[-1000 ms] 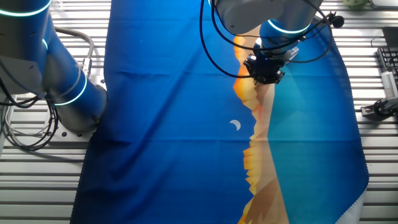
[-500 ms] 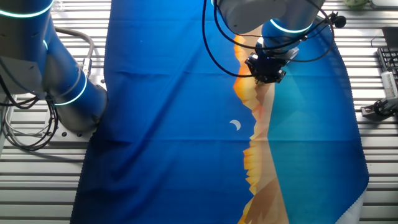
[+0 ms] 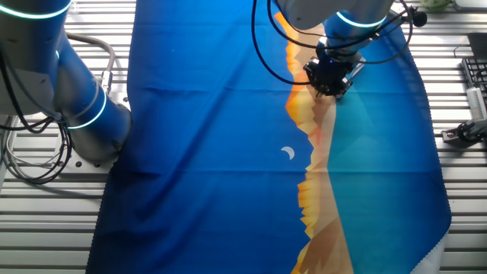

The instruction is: Push the soccer ball into the goal

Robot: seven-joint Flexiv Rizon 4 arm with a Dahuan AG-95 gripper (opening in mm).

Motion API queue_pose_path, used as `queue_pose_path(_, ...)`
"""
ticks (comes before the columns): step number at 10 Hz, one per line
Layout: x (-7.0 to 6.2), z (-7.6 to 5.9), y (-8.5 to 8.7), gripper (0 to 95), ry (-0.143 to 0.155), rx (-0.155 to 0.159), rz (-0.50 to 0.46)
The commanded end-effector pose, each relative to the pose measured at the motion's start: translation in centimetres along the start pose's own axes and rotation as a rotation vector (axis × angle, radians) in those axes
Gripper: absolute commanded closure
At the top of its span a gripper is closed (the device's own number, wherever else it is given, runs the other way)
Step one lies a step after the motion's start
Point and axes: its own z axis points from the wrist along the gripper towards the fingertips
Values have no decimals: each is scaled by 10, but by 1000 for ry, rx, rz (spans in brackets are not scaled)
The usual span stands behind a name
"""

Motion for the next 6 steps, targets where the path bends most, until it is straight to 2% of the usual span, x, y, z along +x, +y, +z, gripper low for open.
queue_pose_path(1,0,1,0,950,-8,1,-2)
queue_pose_path(4,3,1,-1,950,-12,-1,-4)
queue_pose_path(6,10,-1,-2,950,-16,-3,-12)
